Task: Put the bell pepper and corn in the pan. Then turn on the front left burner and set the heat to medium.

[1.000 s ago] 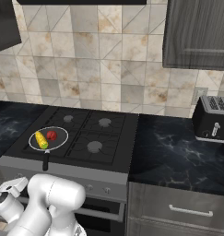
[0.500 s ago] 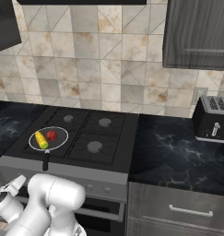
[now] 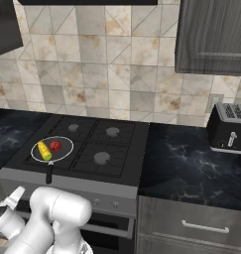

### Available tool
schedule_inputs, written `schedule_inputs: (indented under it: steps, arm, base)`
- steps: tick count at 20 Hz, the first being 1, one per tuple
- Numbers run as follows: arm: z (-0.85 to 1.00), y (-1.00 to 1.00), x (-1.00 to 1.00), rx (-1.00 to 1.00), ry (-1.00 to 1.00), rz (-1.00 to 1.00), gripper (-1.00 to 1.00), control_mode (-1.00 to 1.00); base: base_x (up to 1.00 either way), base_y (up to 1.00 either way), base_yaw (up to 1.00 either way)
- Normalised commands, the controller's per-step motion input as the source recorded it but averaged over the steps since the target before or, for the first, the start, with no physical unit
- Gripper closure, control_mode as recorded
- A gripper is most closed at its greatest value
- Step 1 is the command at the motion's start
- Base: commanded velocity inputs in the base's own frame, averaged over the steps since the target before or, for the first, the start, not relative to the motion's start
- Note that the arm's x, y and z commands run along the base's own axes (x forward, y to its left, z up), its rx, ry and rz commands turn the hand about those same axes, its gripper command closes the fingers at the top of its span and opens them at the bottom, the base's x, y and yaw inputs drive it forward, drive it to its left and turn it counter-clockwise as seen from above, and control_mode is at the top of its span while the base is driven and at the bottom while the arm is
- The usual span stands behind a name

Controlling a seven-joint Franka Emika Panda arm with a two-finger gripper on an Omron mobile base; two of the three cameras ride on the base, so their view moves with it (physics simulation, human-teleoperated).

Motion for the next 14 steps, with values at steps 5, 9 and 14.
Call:
schedule_inputs:
  steps: [5, 9, 14]
  arm:
    - [0.00, 0.00, 0.00, -0.22, 0.00, 0.00, 1.00, -1.00]
    - [0.00, 0.00, 0.00, -0.23, 0.00, 0.00, 1.00, -1.00]
    - [0.00, 0.00, 0.00, -0.23, 0.00, 0.00, 1.00, -1.00]
  base:
    - [0.00, 0.00, 0.00]
    - [0.00, 0.00, 0.00]
    - [0.00, 0.00, 0.00]
